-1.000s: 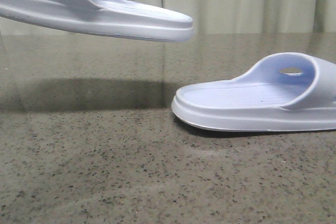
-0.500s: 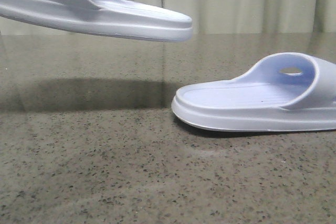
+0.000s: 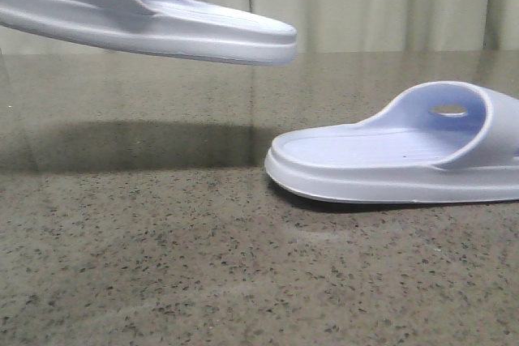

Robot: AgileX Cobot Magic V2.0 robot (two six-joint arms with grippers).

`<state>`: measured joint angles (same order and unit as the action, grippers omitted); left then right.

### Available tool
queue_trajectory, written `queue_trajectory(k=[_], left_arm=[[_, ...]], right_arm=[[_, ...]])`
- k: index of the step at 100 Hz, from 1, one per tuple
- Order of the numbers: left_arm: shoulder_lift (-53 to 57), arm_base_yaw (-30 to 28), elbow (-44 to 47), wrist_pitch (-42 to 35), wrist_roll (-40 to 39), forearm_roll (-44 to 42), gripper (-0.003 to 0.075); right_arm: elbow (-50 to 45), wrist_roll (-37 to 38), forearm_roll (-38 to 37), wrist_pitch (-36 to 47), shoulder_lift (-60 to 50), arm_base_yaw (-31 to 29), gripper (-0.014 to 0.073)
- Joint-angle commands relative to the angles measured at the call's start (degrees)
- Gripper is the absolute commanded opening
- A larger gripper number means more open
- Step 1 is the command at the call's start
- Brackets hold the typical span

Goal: Insert blue slippers together front up

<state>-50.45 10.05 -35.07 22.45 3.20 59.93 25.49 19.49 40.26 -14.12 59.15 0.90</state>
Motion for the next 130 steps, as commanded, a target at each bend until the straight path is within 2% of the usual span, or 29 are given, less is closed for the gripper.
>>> queue_trajectory(k=[1, 39, 68, 88, 113, 120, 130], left_arm=[[0.71, 0.38, -1.62, -2.34, 0.02, 2.25, 0.003], [0.71, 0.38, -1.62, -2.55, 0.02, 2.25, 0.003], [0.71, 0.38, -1.62, -2.55, 0.02, 2.25, 0.003], [0.71, 0.38, -1.62, -2.55, 0.02, 2.25, 0.003], [0.71, 0.38, -1.62, -2.55, 0.02, 2.25, 0.003], [0.71, 0.38, -1.62, -2.55, 0.02, 2.25, 0.003], [0.71, 0.38, -1.62, -2.55, 0.02, 2.25, 0.003]], right_arm=[[1.04, -1.6, -0.01, -2.29, 1.25, 0.22, 0.0401], [1.04, -8.62, 0.63, -9.83, 1.62, 0.22, 0.0401], [1.04, -10.22, 1.09, -12.33, 1.62, 0.8, 0.0398], [1.04, -12.43, 1.66, -13.23, 1.62, 3.8, 0.0306], [1.04, -14.45, 1.66, -13.03, 1.62, 3.78, 0.029], [0.94, -14.86, 1.66, -13.03, 1.62, 3.78, 0.0246], [0.94, -15.49, 1.66, -12.76, 1.62, 3.78, 0.0137]])
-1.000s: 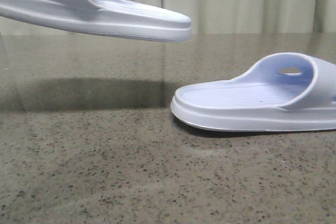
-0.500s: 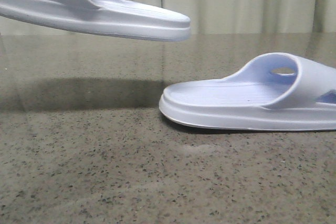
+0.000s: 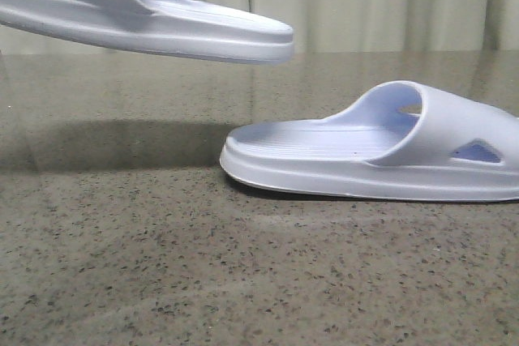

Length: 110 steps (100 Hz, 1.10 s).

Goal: Insert blue slippers together front up

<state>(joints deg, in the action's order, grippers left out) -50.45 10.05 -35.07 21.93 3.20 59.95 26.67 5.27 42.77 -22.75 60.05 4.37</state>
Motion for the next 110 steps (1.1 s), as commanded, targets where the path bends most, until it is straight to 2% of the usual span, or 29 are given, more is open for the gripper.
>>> queue_trajectory(k=[1, 14, 45, 85, 110], left_arm=[[0.71, 0.38, -1.62, -2.02, 0.02, 2.23, 0.003], [0.71, 0.38, -1.62, -2.02, 0.02, 2.23, 0.003], [0.71, 0.38, -1.62, -2.02, 0.02, 2.23, 0.003], [0.71, 0.38, -1.62, -2.02, 0.02, 2.35, 0.0029], [0.71, 0.38, -1.62, -1.83, 0.02, 2.63, 0.0029]], right_arm=[[-0.24, -1.27, -0.86, -4.13, 0.71, 0.31, 0.013], [-0.24, -1.56, -0.86, -3.35, 0.71, 0.31, 0.0034], [-0.24, -2.24, -0.86, -0.47, 0.71, 0.31, -0.0091], [1.38, -2.32, -1.19, 5.18, -4.74, 0.19, -0.0092], [6.3, -2.32, -6.62, 9.19, -8.67, -0.15, -0.009]])
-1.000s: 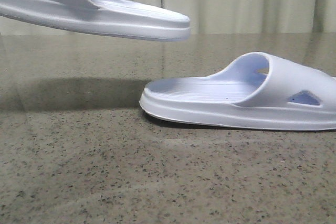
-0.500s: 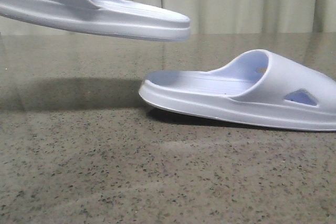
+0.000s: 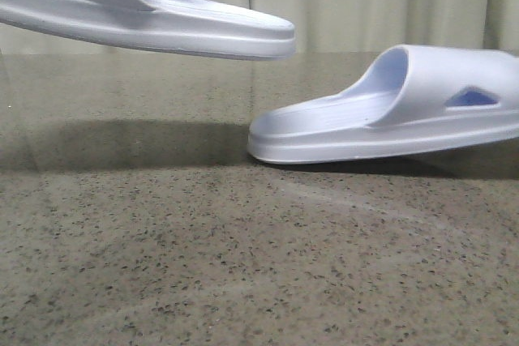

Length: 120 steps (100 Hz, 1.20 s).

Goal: Insert blue slippers together front up

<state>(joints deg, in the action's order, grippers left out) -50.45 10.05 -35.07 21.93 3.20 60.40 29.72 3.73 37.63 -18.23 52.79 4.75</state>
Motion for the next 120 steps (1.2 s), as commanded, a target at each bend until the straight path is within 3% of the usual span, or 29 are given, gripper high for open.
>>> queue_trajectory(k=[1, 31, 79, 108, 120], left_arm=[[0.71, 0.38, -1.62, -1.83, 0.02, 2.18, 0.0029], [0.71, 0.38, -1.62, -1.26, 0.02, 2.18, 0.0029], [0.71, 0.38, -1.62, -1.15, 0.02, 2.67, 0.0029], [0.71, 0.38, -1.62, -0.25, 0.02, 4.45, 0.0029], [0.71, 0.38, -1.62, 0.2, 0.02, 4.73, 0.0029]], right_arm=[[3.39, -0.77, -1.66, 4.67, -1.63, -0.54, -0.009], [8.72, -0.77, -3.44, 6.23, -1.68, -5.26, -0.009], [16.76, -0.77, -2.1, 2.0, -5.27, -5.41, -0.009], [16.76, -0.91, 4.46, -4.17, -10.6, -5.41, -0.0107], [16.76, -4.18, 9.78, -5.4, -11.38, -5.27, -0.0107]])
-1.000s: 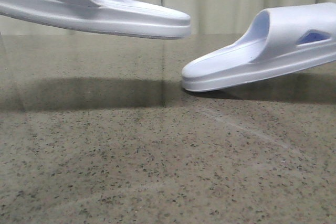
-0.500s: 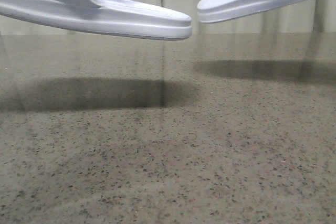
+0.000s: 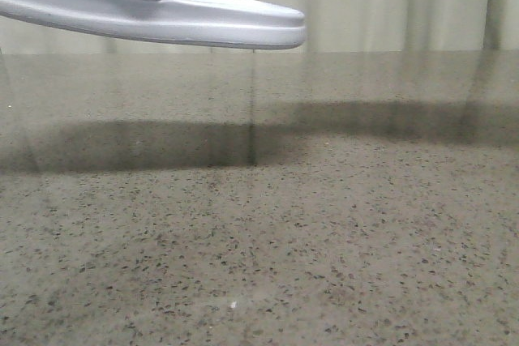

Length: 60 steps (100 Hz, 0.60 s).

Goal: Insert blue slippers together front up

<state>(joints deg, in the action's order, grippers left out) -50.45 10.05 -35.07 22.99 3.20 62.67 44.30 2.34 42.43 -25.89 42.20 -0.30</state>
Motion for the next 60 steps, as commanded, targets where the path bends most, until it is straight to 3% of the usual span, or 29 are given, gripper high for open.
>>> queue_trajectory(k=[1, 28, 47, 60], left_arm=[[0.71, 0.38, -1.62, -0.86, 0.02, 2.58, 0.0029], [0.71, 0.38, -1.62, 1.65, 0.56, 5.99, 0.0029], [0.71, 0.38, -1.62, 3.77, 7.97, 14.48, 0.0029], [0.71, 0.38, -1.62, 4.27, 8.89, 16.36, 0.0029]], right_arm=[[2.18, -3.07, 5.38, 2.1, -0.82, -0.22, -0.0107], [2.18, -13.86, 19.29, -3.45, -0.82, -0.22, -0.0107], [2.18, -14.7, 19.94, -5.78, -0.82, -0.22, -0.0107], [2.18, -14.85, 19.94, -6.28, -0.82, -0.22, -0.0107]])
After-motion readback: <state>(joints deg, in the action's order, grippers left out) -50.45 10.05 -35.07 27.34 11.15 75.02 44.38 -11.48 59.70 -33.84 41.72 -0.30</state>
